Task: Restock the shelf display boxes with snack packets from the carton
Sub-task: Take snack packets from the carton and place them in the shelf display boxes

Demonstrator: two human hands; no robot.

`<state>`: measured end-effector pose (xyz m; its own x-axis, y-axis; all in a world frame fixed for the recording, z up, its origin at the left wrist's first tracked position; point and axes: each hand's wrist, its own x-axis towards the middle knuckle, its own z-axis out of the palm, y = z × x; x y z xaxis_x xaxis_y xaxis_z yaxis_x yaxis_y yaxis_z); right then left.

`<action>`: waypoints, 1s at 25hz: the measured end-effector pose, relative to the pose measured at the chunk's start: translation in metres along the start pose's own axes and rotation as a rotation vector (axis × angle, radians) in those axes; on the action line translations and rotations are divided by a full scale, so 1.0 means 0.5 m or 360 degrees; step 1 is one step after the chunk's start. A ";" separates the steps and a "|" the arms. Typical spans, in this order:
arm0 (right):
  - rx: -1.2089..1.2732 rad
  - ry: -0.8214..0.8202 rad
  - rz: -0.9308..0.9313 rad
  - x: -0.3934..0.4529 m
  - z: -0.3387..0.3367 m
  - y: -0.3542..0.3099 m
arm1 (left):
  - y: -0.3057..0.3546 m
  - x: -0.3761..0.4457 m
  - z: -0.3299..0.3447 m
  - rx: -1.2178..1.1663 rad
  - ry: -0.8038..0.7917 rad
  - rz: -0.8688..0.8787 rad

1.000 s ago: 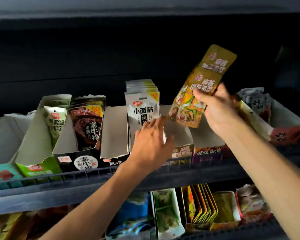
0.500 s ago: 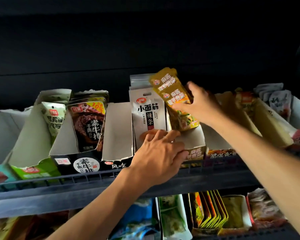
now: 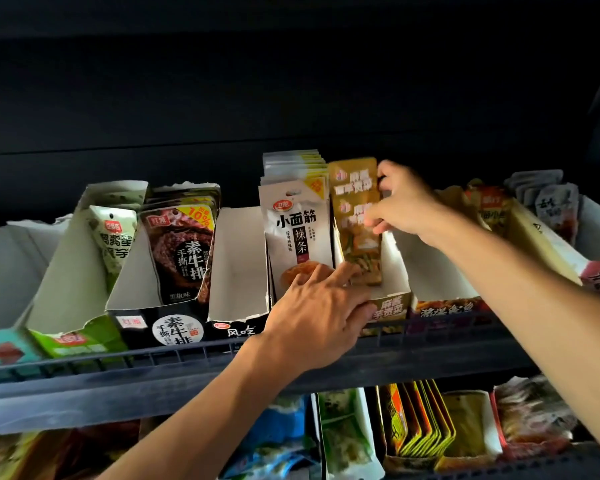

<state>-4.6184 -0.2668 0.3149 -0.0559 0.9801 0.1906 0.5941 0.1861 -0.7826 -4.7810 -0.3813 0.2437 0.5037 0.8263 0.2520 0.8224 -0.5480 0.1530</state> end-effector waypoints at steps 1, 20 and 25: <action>-0.0157 0.0069 -0.0075 -0.002 0.000 0.001 | 0.000 0.000 0.000 0.0003 0.0001 -0.0003; -0.2007 -0.0133 -0.0695 -0.083 0.060 -0.004 | -0.001 0.000 0.004 0.0019 0.0067 0.0023; -0.2197 -0.0502 -0.0904 -0.099 0.040 -0.001 | -0.003 0.000 0.009 0.0037 0.0085 0.0037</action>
<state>-4.6320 -0.3138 0.2938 -0.5847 0.8112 -0.0041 0.6868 0.4976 0.5298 -4.7811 -0.3796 0.2393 0.5082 0.8051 0.3058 0.8170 -0.5630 0.1244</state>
